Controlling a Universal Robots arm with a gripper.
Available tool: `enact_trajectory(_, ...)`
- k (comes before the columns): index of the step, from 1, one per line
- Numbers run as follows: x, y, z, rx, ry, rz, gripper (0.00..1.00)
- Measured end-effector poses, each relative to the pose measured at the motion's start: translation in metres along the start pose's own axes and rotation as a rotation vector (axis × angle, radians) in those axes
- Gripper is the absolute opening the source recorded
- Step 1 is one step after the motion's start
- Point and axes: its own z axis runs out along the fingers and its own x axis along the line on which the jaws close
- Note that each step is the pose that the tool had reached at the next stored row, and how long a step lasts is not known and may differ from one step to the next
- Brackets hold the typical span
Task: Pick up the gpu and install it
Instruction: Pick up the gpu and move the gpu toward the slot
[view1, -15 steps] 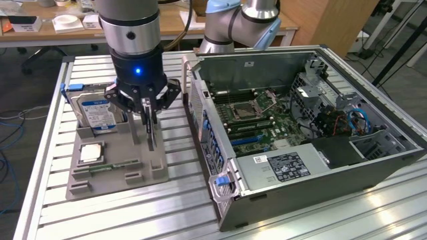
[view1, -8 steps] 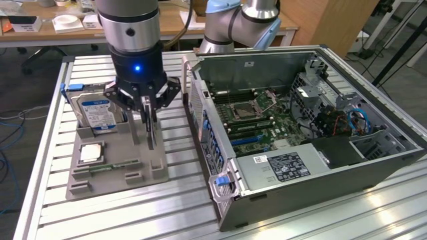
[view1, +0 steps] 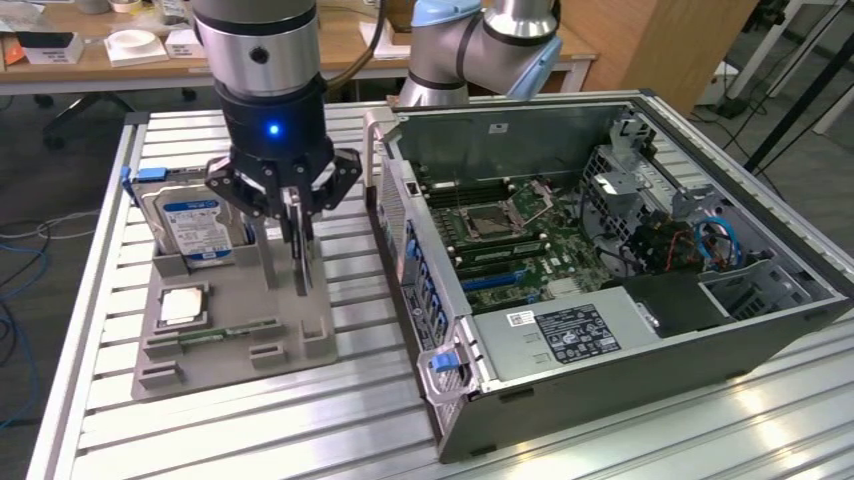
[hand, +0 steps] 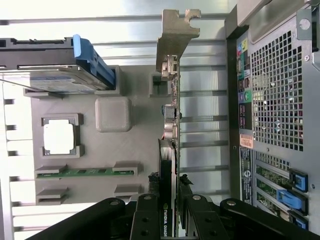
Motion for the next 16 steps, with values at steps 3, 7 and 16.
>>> enact_trajectory(3, 0.0, 0.0001, -0.0017, 0.0, 0.0, 0.0, 0.26)
enact_trajectory(7, -0.0001, 0.0002, -0.0035, 0.0, 0.0, 0.0, 0.26)
enact_trajectory(16, -0.0002, 0.0003, -0.0075, 0.0, 0.0001, 0.0, 0.26)
